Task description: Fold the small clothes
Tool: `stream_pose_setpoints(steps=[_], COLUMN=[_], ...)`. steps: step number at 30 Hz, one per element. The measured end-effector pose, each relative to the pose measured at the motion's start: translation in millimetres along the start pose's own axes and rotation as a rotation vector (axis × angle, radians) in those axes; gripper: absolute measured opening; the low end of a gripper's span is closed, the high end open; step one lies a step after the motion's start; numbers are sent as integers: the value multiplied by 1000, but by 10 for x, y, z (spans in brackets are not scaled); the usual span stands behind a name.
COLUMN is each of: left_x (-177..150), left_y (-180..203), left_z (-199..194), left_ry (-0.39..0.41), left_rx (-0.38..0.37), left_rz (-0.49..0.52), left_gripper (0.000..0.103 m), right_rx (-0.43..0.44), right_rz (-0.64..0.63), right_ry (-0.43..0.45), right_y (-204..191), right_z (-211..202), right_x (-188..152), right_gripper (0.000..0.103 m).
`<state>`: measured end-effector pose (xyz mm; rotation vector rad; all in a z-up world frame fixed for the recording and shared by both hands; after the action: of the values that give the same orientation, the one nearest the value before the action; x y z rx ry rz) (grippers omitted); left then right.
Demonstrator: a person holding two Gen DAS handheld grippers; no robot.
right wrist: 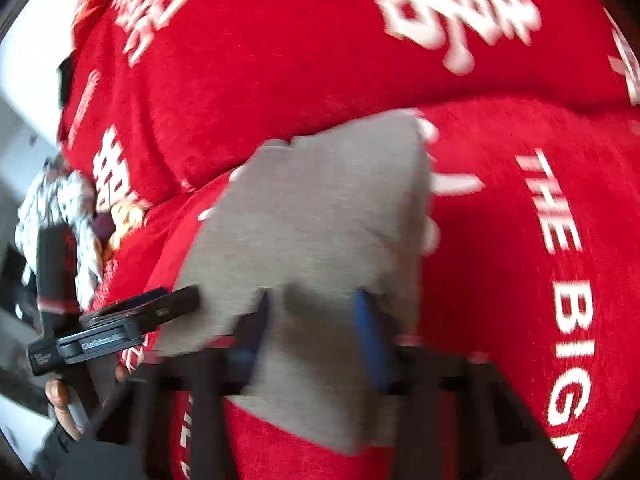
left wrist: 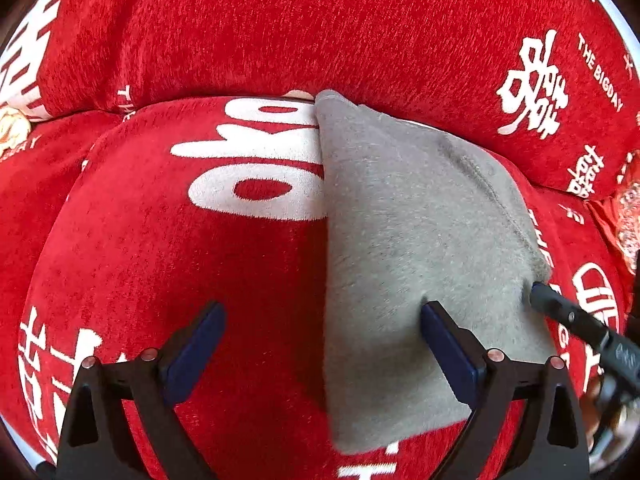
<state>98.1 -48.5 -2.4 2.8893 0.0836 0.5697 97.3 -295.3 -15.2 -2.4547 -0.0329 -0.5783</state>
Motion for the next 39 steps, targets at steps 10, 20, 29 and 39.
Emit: stream_pose_setpoints(steps=[10, 20, 29, 39], left_x=[224, 301, 331, 378], left_y=[-604, 210, 317, 504], left_z=[-145, 372, 587, 693], left_ry=[-2, -157, -175, -148], left_rx=[-21, -139, -164, -211], left_rz=[-125, 0, 8, 73], left_gripper=[98, 98, 98, 84], right_rx=[-177, -46, -38, -117], right_rz=[44, 98, 86, -71], right_ry=[150, -45, -115, -94], right_y=[489, 217, 210, -81], right_z=[-832, 87, 482, 741], right_x=[198, 395, 409, 452], right_gripper=[80, 80, 80, 75])
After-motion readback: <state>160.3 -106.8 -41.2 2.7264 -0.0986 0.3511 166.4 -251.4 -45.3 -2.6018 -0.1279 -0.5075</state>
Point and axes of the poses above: each gripper's, at about its wrist camera, not at the fingertips, and z roughly the way its jaws point, y to its right, x to its top, the point moved 6 cm from there along z, roughly the way its jaws point, and after that the axes turned 3 degrees about -y, right-handed, at the moved point
